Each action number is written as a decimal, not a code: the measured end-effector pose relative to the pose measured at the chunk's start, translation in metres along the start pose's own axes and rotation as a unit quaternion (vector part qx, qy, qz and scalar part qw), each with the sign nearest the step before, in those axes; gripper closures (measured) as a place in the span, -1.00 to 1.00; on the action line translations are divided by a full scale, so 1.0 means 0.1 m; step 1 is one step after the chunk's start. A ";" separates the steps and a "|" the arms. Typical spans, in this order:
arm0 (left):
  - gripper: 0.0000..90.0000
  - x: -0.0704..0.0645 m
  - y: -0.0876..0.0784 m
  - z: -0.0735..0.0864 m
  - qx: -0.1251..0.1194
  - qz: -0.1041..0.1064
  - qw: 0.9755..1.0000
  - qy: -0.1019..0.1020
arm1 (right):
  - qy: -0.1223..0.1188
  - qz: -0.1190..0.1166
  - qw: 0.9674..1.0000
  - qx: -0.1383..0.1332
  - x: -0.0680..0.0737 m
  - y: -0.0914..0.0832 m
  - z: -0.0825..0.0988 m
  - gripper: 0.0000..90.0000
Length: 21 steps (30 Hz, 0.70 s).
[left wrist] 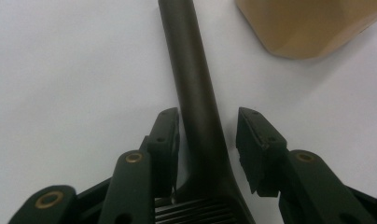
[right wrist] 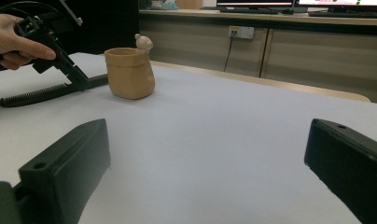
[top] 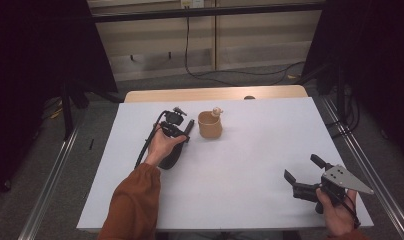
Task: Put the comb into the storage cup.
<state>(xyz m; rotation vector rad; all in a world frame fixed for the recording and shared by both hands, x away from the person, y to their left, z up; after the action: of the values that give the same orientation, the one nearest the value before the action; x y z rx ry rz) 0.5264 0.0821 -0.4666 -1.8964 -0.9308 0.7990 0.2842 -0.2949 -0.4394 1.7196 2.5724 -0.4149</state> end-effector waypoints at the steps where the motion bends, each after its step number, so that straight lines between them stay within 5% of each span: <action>1: 0.36 0.00 0.00 0.00 -0.001 -0.002 1.000 0.001 | 0.000 0.000 1.000 0.000 0.00 0.00 0.00 -1.00; 21: 0.51 -0.03 0.02 0.01 -0.004 -0.025 1.000 -0.015 | -0.003 -0.003 1.000 -0.001 0.01 0.00 0.00 -1.00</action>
<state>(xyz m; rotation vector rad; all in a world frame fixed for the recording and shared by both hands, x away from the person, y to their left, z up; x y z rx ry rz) 0.5251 0.0795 -0.4685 -1.8650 -0.9974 0.7964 0.2840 -0.2937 -0.4395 1.7066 2.5735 -0.4165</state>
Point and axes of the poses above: each handheld gripper's, and its own axes: y roughly forward along the jaws, z roughly out of its underside, x roughly to its left, the point moved 4 cm from there along y, roughly forward along the jaws, and after that the axes turned 10 degrees about -y, right-handed, at the moved point
